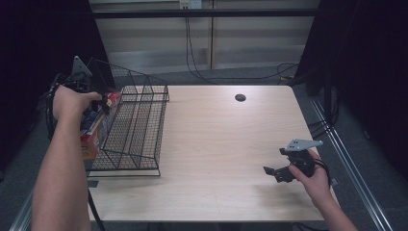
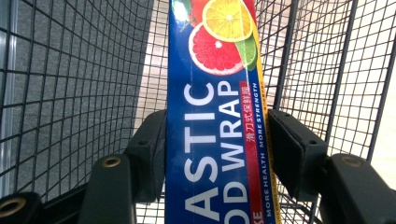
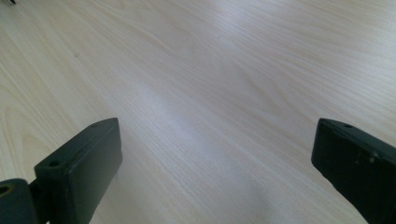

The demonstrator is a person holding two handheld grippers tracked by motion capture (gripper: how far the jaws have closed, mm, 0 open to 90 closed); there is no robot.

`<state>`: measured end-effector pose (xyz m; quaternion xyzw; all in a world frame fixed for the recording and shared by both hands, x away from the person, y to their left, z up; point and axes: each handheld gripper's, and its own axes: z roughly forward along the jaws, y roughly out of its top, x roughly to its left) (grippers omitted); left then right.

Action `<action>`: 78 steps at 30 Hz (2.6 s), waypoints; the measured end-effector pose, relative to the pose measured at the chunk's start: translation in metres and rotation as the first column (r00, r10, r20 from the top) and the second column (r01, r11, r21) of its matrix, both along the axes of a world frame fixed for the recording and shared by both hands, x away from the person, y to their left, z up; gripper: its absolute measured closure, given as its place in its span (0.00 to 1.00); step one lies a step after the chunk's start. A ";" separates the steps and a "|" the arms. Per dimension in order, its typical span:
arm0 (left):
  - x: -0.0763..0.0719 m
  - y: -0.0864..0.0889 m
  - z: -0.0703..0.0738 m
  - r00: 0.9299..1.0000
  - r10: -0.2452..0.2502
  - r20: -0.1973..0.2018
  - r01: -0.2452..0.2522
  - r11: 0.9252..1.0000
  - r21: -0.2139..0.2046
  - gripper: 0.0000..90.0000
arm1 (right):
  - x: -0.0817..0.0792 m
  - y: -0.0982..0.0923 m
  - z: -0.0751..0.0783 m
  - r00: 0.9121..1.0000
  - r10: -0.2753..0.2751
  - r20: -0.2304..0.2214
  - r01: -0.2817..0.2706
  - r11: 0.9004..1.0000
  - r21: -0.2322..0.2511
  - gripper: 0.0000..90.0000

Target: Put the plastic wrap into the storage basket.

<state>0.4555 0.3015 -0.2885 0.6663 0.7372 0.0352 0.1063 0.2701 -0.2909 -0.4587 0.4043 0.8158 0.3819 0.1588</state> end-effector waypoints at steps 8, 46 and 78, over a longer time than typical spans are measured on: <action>0.001 0.002 -0.002 1.000 0.015 0.006 -0.015 1.000 -0.004 0.46 | 0.001 0.001 -0.001 1.000 0.002 -0.002 -0.002 1.000 -0.001 0.02; -0.034 -0.053 0.046 0.965 -0.109 0.240 0.136 0.986 -0.096 0.20 | 0.002 0.005 0.000 1.000 0.021 0.005 -0.021 1.000 -0.012 0.02; -0.047 -0.103 0.023 0.925 -0.256 0.279 0.300 0.945 -0.129 0.16 | 0.001 0.007 0.001 0.999 0.038 0.005 -0.038 0.999 -0.014 0.02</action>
